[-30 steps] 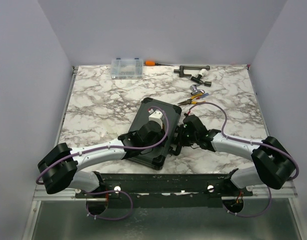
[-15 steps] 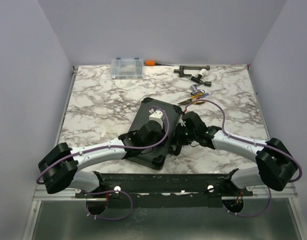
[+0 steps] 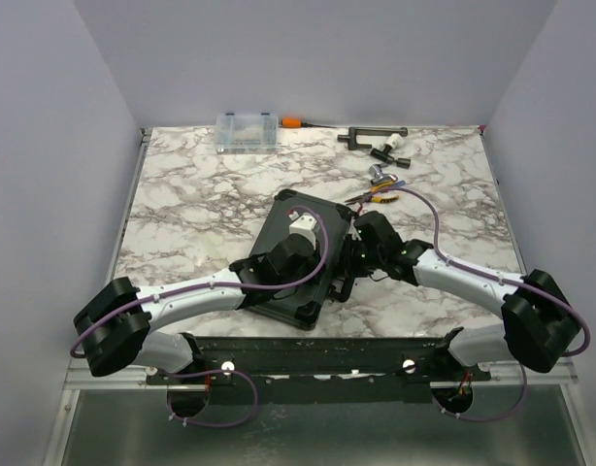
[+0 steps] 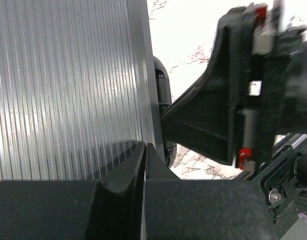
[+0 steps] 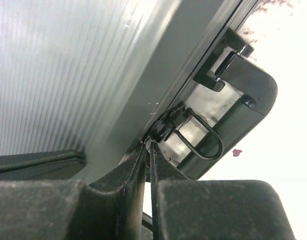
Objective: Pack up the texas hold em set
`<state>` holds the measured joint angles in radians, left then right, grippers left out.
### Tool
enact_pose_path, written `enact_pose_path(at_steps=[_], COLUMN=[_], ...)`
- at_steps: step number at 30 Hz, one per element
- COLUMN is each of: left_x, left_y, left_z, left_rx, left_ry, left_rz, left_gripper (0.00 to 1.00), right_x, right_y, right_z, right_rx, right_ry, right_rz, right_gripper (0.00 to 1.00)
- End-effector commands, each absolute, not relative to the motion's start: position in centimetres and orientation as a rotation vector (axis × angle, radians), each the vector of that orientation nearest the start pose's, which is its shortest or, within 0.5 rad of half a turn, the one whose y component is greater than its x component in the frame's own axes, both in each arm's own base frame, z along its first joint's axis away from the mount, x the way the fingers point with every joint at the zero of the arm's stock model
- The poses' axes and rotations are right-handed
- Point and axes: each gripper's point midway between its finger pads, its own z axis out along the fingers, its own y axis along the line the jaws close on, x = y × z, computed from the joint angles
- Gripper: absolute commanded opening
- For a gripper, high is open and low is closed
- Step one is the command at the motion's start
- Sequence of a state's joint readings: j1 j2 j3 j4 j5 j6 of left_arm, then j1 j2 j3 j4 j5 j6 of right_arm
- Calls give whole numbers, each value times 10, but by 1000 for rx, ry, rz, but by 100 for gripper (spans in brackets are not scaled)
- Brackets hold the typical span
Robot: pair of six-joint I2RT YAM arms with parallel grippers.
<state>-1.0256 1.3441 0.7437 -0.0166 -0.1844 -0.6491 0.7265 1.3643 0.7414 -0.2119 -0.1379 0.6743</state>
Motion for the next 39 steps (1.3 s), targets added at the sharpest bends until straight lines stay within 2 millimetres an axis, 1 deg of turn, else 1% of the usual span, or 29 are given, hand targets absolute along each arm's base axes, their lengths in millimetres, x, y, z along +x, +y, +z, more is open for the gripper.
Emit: enact_pose_path(at_steps=[1,2,3,6,7,8,10,11,13,15,17,19,20,22,23,25,28,30,32,35,37,39], left_x=[120,122,124,133,138,142,153,160,174,189,202,210,213,214,212,208,197,194,191,185,181,176], left_y=[-274,-275,-276,-279,-279,-278,-275,-272,-265,-257,-248,-245,-244,-246,-249,-259,-276,-282,-283,-284,-284,-284], left_z=[25,31,39,63,72,83,103,113,131,143,145,144,143,139,136,133,128,122,111,98,90,84], left_rx=[576,577,579,584,580,573,561,546,503,452,403,399,408,435,459,504,606,631,621,609,613,616], left_ry=[2642,2624,2605,2544,2524,2506,2468,2452,2427,2405,2408,2414,2414,2426,2438,2450,2443,2456,2495,2534,2550,2566], left_rz=[-572,-581,-589,-591,-583,-579,-570,-565,-562,-564,-554,-546,-530,-516,-533,-564,-565,-550,-538,-527,-527,-523], left_gripper=[0,3,11,32,39,44,53,56,60,62,57,45,41,31,25,17,12,10,8,6,5,4], right_x=[261,262,264,262,260,258,250,247,241,235,231,228,227,224,223,221,221,222,225,230,232,236], right_y=[287,279,269,244,234,227,214,209,198,188,178,173,171,170,170,172,179,185,191,198,205,211], right_z=[170,172,171,162,156,150,132,126,112,98,84,74,68,60,55,47,39,36,34,30,30,34], right_rx=[-151,-137,-118,-40,-2,28,84,114,164,201,236,255,266,269,269,264,253,241,232,234,232,225], right_ry=[2224,2219,2223,2241,2256,2268,2302,2312,2333,2356,2381,2402,2412,2431,2441,2462,2477,2479,2479,2480,2470,2446], right_rz=[865,823,766,642,602,576,532,518,479,436,384,355,342,347,352,370,417,456,487,551,618,674], right_gripper=[18,22,27,48,51,52,53,53,52,50,47,46,45,40,37,32,22,18,16,6,2,1])
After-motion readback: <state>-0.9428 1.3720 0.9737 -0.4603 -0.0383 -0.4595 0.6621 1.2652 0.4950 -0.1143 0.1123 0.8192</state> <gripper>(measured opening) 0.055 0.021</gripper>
